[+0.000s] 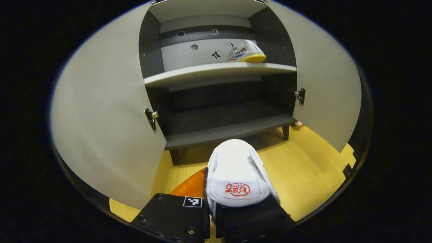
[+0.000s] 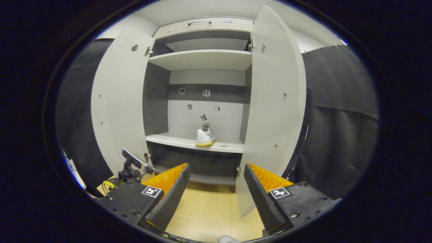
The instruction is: Grab one shoe with the right hand and put it into the shoe cabinet, grab the other shoe with the left hand and put it into the shoe cabinet; then close the right door with the right hand and the left door with the left hand.
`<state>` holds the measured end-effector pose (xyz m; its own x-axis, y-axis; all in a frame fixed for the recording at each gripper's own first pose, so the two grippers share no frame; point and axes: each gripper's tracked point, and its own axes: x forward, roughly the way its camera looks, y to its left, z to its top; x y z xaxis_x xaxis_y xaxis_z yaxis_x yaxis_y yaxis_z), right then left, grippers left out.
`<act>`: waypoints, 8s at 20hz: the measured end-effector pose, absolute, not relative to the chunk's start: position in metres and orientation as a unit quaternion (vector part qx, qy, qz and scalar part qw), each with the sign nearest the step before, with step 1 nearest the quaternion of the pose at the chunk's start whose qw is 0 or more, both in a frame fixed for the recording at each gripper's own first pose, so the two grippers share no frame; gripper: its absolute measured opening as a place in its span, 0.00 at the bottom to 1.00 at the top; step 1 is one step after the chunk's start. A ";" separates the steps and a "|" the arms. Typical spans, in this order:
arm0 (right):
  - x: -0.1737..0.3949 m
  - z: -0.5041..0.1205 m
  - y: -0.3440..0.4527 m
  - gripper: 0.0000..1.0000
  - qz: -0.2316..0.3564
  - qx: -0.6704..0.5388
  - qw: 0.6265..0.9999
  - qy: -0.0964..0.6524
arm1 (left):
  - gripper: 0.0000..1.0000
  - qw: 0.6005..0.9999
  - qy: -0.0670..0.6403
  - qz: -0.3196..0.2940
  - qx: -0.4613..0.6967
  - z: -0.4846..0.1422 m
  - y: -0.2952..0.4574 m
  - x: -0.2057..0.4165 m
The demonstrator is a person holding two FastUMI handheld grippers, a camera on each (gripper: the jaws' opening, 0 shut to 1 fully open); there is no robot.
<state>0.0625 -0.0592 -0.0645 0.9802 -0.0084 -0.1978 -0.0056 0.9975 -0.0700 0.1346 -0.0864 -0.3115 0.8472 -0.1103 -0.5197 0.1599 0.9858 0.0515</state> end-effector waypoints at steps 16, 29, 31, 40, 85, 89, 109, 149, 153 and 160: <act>0.085 -0.030 -0.033 1.00 0.084 -0.045 0.994 0.051 | 0.16 0.992 0.125 -0.002 0.017 -0.093 -0.078 0.295; 0.093 -0.031 -0.041 1.00 0.118 -0.086 0.987 0.062 | 0.16 0.985 0.164 0.050 0.026 -0.126 -0.074 0.440; 0.095 -0.031 -0.047 1.00 0.113 -0.083 0.988 0.066 | 0.16 0.979 0.193 0.053 0.040 -0.143 -0.071 0.444; 0.097 -0.032 -0.050 1.00 0.113 -0.081 0.988 0.072 | 0.95 0.973 0.228 0.034 0.006 -0.163 -0.067 0.444; 0.044 -0.049 -0.096 1.00 0.002 -0.044 0.996 0.073 | 0.96 0.997 0.082 -0.011 -0.006 -0.093 -0.060 0.118; 0.029 -0.047 -0.112 1.00 -0.033 -0.035 0.996 0.069 | 0.96 0.997 0.082 -0.008 -0.003 -0.096 -0.051 0.066; 0.080 0.005 -0.262 0.99 -0.138 0.012 0.990 0.022 | 0.96 0.998 0.055 -0.025 0.001 -0.062 -0.081 0.032; 0.018 -0.048 0.017 0.98 0.089 -0.013 0.991 0.100 | 0.97 0.993 0.044 0.108 0.027 -0.045 0.137 0.037; 0.006 -0.060 0.022 0.98 0.085 -0.011 0.989 0.119 | 0.97 0.987 0.035 0.153 0.027 -0.038 0.189 0.073; -0.012 -0.062 0.004 0.98 0.065 -0.001 0.990 0.127 | 0.91 0.988 0.034 0.143 0.039 -0.038 0.197 0.110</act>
<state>-0.0119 0.0043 -0.0624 0.9593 0.1294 -0.2511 -0.1298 0.9914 0.0150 0.1100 0.1969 -0.0384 0.9567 0.2857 -0.0565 -0.2804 0.9560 0.0864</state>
